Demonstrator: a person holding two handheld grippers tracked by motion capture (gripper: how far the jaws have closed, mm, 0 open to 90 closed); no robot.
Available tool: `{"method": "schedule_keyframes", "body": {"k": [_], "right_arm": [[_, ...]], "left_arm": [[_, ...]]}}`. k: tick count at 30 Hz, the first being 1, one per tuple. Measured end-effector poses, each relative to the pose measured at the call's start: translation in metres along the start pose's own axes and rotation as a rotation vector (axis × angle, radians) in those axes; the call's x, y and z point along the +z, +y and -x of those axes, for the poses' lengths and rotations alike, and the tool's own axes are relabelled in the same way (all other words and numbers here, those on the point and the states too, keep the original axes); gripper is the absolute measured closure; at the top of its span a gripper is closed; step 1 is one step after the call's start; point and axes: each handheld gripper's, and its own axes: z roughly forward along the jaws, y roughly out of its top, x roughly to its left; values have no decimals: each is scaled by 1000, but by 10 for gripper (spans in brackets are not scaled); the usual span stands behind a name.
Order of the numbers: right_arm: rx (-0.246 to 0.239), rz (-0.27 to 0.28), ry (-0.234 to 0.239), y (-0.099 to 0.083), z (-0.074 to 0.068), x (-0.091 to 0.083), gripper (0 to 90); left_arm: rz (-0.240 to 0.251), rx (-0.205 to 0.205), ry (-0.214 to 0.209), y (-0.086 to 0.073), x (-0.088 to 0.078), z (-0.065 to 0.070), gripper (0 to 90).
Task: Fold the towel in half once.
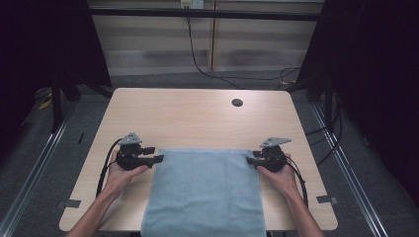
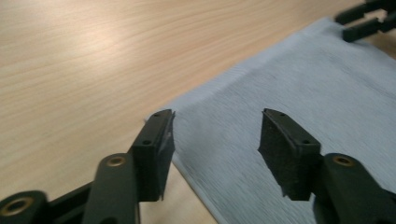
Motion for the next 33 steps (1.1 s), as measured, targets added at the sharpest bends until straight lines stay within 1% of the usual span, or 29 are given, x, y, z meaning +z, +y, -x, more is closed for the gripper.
{"method": "schedule_keyframes", "body": {"k": [1, 2, 3, 4, 5, 7, 8, 9, 11, 12, 13, 14, 15, 16, 17, 18, 19, 21, 24, 26, 27, 28, 29, 30, 31, 32, 33], "right_arm": [[0, 0, 0, 0, 0, 0, 644], [-5, 5, 14, 1, -3, 1, 725], [-5, 5, 14, 1, -3, 1, 725], [0, 8, 20, 1, -3, 1, 753], [-3, 9, 29, 1, -4, 2, 802], [-1, 15, 38, 1, -6, 3, 842], [4, 15, 39, 1, -7, 3, 850], [7, 17, 41, 0, -7, 3, 858], [8, 18, 43, 0, -7, 3, 858], [11, 19, 45, 0, -7, 3, 860], [13, 19, 46, 0, -7, 3, 860], [12, 19, 46, 0, -7, 3, 860], [12, 19, 46, 0, -7, 3, 860], [14, 20, 48, 0, -7, 3, 860], [14, 18, 48, 0, -7, 3, 860], [15, 17, 47, 1, -8, 3, 860], [16, 17, 47, 1, -8, 3, 860], [17, 17, 49, 1, -8, 3, 860], [18, 15, 51, 0, -9, 3, 860], [13, 17, 51, 0, -9, 3, 860], [16, 18, 53, 0, -9, 3, 859], [19, 19, 55, 0, -9, 2, 860], [23, 18, 58, 0, -10, 2, 860], [30, 21, 67, -1, -10, 3, 860], [35, 23, 74, -1, -10, 3, 860], [37, 22, 77, -1, -10, 3, 860], [42, 20, 84, -1, -11, 2, 860]], "left_arm": [[4, -1, 13, 2, 4, -3, 428], [-1, -22, 17, 4, 10, -7, 418], [-1, -22, 17, 4, 10, -7, 413], [-13, -14, 21, 3, 15, -7, 413], [-32, -2, 29, 1, 18, -7, 408], [-53, 6, 23, -2, 24, -7, 392], [-65, 12, 37, -4, 26, -8, 387], [-64, 1, 36, -5, 28, -9, 364], [-63, 1, 39, -4, 28, -10, 357], [-69, 3, 42, -3, 28, -9, 333], [-78, 21, 39, 0, 29, -7, 333], [-78, 21, 39, 0, 29, -7, 333], [-53, 10, 56, 1, 30, -7, 333], [-62, 13, 56, 0, 31, -9, 335], [-68, 4, 51, -1, 34, -10, 335], [-82, 14, 54, -3, 35, -10, 335], [-95, 14, 53, -4, 37, -11, 335], [-95, 13, 60, -4, 38, -9, 328], [-98, 26, 73, -5, 38, -8, 328], [-102, 38, 74, -5, 37, -6, 355], [-100, 48, 66, -6, 37, -5, 399], [-97, 67, 77, -7, 36, -4, 439], [-99, 68, 68, -7, 36, -2, 475], [-100, 73, 51, -8, 36, -2, 502], [-101, 83, 42, -8, 36, -1, 530], [-102, 89, 42, -8, 36, 1, 564], [-104, 90, 30, -8, 35, 1, 608]]}}
